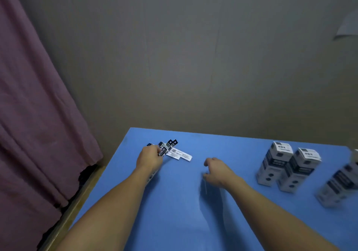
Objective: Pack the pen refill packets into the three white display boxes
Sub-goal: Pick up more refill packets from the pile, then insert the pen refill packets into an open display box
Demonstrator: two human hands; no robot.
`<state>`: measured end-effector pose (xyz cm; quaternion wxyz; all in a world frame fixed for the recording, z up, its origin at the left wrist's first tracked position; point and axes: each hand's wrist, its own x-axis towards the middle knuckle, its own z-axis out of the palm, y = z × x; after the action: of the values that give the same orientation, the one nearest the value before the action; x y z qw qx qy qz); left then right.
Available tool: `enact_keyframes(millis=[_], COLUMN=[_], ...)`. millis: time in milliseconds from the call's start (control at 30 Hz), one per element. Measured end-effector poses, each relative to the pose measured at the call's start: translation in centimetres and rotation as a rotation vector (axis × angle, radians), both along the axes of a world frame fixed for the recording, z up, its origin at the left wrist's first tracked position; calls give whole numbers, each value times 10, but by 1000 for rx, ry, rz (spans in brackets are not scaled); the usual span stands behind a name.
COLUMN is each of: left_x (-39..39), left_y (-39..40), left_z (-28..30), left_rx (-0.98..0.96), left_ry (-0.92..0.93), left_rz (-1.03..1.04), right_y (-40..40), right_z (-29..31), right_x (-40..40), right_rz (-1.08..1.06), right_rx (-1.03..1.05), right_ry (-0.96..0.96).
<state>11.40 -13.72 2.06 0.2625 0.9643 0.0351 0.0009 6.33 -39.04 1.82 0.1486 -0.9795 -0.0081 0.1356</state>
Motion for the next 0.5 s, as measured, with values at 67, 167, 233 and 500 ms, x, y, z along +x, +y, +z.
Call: enact_keyframes(millis=[67,167,233,500], left_x=[0,-3,-8,-61], left_y=[-21,-55,-82,-189], left_z=[3,10,14,29], left_rx=[2,18,39,50], left_ry=[-5,-1,-8,-54], left_rz=[-64,-174,-250,-389], right_y=[-18,-49,-74,-165], right_z=[4,14,22,48], right_x=[-13,-33,-50,-142], right_rz=[-34,-78,-126,-260], right_rx=[-11,-36,-40,-45], right_ry=[11,14,19,108])
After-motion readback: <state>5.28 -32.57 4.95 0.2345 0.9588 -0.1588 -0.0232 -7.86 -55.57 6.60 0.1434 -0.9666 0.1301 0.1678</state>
